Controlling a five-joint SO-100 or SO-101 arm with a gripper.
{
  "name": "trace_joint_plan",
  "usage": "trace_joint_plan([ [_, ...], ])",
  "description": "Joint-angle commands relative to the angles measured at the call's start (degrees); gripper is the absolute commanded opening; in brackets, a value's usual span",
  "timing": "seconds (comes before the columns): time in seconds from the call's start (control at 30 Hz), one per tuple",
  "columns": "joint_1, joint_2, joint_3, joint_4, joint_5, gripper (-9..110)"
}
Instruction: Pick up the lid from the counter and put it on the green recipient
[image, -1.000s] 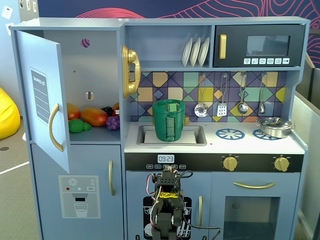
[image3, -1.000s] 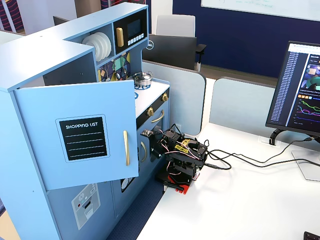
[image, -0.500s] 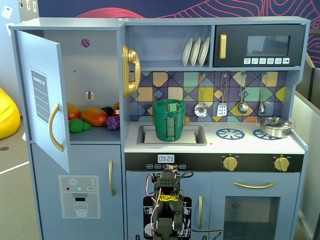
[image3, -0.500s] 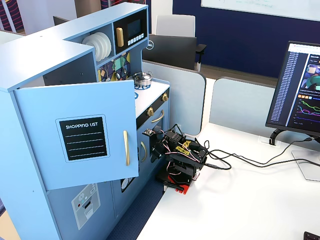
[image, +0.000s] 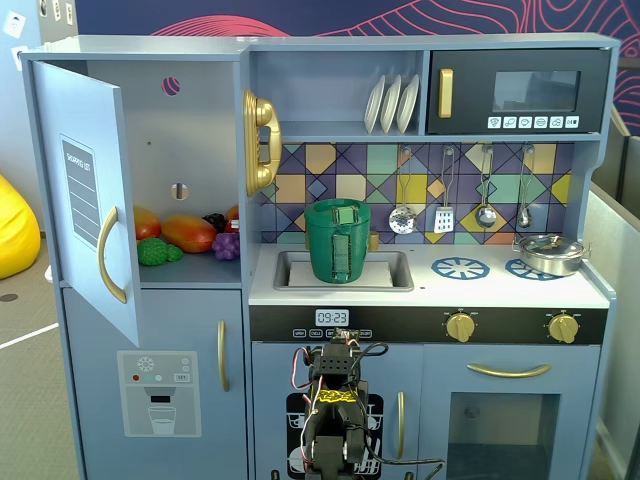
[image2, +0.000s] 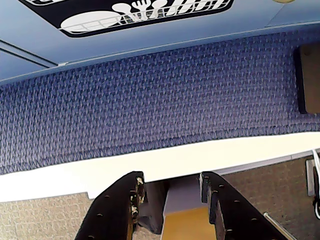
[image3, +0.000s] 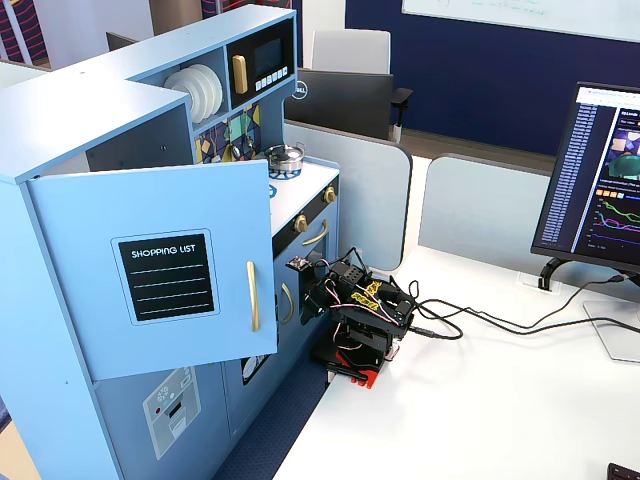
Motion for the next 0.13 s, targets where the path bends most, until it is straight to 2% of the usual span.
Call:
trace_joint_plan([
  [0.0,0.6,-0.4,1.1,9.8,2.0,5],
  [0.1,0.6,-0.4,1.1,9.8,2.0,5],
])
